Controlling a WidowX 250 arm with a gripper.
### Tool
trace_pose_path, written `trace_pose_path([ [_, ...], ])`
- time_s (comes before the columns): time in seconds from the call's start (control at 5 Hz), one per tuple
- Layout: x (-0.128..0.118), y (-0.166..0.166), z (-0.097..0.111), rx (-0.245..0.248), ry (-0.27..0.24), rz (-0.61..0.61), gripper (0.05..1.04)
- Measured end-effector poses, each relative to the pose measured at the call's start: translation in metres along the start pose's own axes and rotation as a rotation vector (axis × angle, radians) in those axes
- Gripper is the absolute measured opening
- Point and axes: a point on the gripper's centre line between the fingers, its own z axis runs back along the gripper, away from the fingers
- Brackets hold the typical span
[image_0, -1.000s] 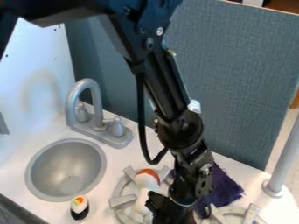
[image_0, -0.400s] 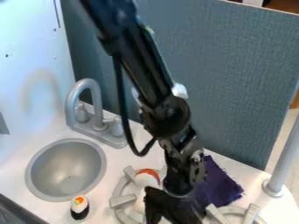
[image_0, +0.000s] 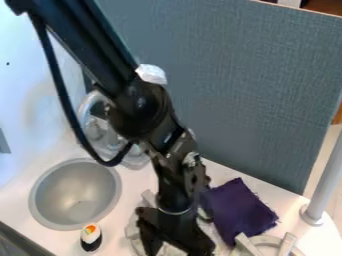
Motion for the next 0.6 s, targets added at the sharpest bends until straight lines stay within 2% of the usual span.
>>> trace_pose_path([
  [0.2,-0.012,0.022,0.015,0.124,0.032,0.071,1.003],
  [0.4,-0.021,0.06,0.029,0.217,0.028,0.153,1.003],
  [0.6,-0.021,0.093,0.037,0.233,0.02,0.186,1.003],
])
